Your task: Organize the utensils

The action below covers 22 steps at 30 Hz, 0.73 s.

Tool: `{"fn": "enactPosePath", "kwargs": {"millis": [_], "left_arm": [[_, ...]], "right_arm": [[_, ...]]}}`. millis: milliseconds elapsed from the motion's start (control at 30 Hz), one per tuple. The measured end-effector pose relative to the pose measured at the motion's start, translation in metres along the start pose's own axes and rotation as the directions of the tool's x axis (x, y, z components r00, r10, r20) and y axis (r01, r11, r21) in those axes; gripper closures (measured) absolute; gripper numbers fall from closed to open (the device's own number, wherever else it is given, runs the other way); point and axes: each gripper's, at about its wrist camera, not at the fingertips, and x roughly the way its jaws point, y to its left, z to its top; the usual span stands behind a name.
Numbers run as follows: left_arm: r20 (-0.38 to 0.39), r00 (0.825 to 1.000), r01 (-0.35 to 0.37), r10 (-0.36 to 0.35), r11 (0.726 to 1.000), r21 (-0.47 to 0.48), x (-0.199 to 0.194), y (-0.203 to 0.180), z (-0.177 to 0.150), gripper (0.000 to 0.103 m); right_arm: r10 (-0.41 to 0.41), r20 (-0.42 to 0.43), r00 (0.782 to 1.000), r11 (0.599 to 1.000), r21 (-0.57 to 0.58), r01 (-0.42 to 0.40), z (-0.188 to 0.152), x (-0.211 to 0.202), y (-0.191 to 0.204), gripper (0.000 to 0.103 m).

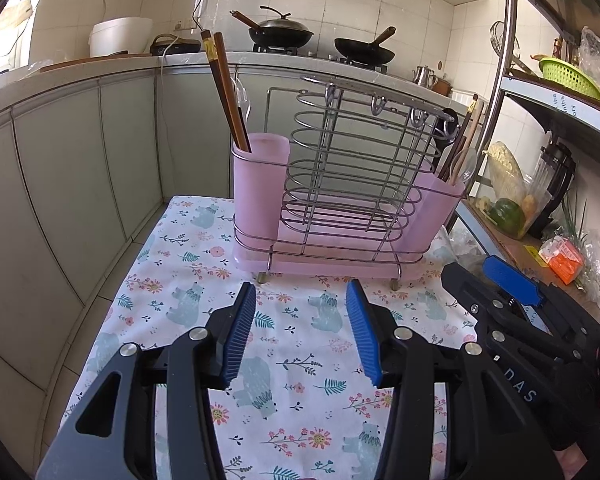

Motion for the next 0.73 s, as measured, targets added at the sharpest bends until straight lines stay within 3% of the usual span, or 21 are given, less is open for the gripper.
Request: {"fn": "enactPosePath", "kwargs": {"millis": [733], "left_arm": [[-0.030,1.000,0.002,-0.002,1.000,0.008,0.011,0.003,-0.001,0.055]], "right_arm": [[-0.006,-0.021,1.000,1.000,0.007,0.006,-0.004,0.007,-0.003,0.049]]}}
